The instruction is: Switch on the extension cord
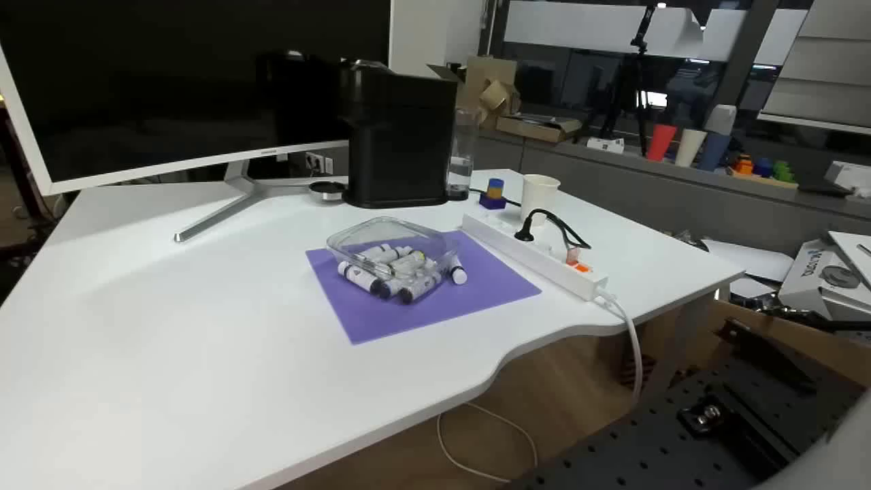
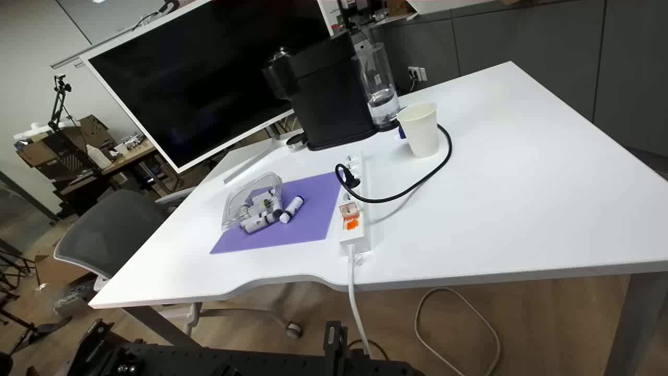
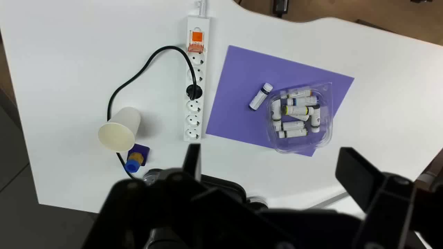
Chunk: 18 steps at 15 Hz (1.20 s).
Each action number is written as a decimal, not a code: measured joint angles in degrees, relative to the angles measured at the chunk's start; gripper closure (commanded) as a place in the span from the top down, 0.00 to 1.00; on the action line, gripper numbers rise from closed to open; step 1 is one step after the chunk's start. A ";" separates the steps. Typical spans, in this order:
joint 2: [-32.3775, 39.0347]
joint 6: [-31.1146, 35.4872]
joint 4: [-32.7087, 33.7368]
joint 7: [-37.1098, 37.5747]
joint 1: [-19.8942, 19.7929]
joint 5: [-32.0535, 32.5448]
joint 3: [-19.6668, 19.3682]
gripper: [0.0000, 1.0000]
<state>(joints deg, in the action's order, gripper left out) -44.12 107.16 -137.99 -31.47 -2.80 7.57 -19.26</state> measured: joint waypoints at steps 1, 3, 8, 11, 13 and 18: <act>0.01 0.12 0.01 0.00 0.00 0.00 0.00 1.00; -0.11 0.14 0.02 0.00 0.00 0.00 0.00 1.00; -0.15 0.14 0.02 0.00 0.00 0.00 0.00 1.00; -0.15 0.14 0.02 0.00 0.00 0.00 0.00 1.00; -0.12 0.14 0.00 0.00 0.00 -0.01 0.00 1.00; 1.14 5.74 -3.49 -0.03 -0.94 0.51 -0.57 1.00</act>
<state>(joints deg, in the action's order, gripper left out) -42.97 112.90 -141.48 -31.50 -3.74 8.08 -19.83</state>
